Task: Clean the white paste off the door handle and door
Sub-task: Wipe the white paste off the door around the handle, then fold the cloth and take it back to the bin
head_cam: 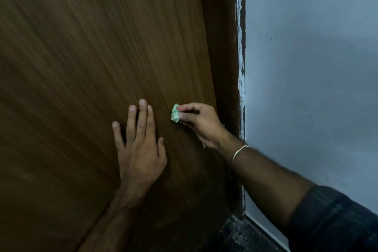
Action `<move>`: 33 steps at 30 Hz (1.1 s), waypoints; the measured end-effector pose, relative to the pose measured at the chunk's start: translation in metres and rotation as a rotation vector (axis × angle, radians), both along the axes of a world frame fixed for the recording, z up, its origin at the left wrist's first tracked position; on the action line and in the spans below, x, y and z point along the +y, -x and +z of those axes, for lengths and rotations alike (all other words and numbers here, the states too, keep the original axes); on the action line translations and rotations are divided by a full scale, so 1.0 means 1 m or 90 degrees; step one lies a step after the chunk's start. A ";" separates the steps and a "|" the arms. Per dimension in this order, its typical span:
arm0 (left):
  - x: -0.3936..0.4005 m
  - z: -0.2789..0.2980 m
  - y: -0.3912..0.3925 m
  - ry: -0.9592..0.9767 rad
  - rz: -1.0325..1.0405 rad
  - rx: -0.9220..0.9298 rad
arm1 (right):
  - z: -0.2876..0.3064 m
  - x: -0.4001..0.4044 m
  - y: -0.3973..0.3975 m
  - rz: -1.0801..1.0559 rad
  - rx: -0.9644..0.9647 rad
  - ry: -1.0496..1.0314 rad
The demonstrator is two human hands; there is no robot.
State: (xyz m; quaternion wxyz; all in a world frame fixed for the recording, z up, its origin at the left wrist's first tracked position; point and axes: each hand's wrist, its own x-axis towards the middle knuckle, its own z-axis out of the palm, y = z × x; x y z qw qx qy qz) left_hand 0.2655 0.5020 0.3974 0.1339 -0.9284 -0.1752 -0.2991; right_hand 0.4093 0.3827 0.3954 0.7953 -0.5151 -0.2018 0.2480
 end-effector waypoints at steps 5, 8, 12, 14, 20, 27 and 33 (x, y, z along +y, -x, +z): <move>-0.021 0.041 -0.001 0.397 -0.148 -0.166 | 0.024 -0.022 0.003 0.157 0.218 -0.262; -0.035 0.072 -0.011 0.835 -0.181 -0.240 | 0.037 -0.035 0.009 0.208 0.109 -0.285; -0.049 0.088 -0.025 1.056 -0.292 -0.226 | 0.059 -0.052 0.022 0.081 -0.204 -0.156; -0.055 0.092 -0.030 1.062 -0.315 -0.267 | 0.066 -0.059 0.026 0.016 -0.238 -0.103; -0.080 0.102 -0.041 1.007 -0.339 -0.334 | 0.071 -0.083 0.023 0.004 -0.164 -0.044; -0.097 0.109 -0.055 1.206 -0.396 -0.375 | 0.069 -0.101 0.021 -0.014 -0.178 0.021; -0.091 0.110 -0.058 1.178 -0.454 -0.306 | 0.077 -0.107 0.016 -0.014 -0.179 0.028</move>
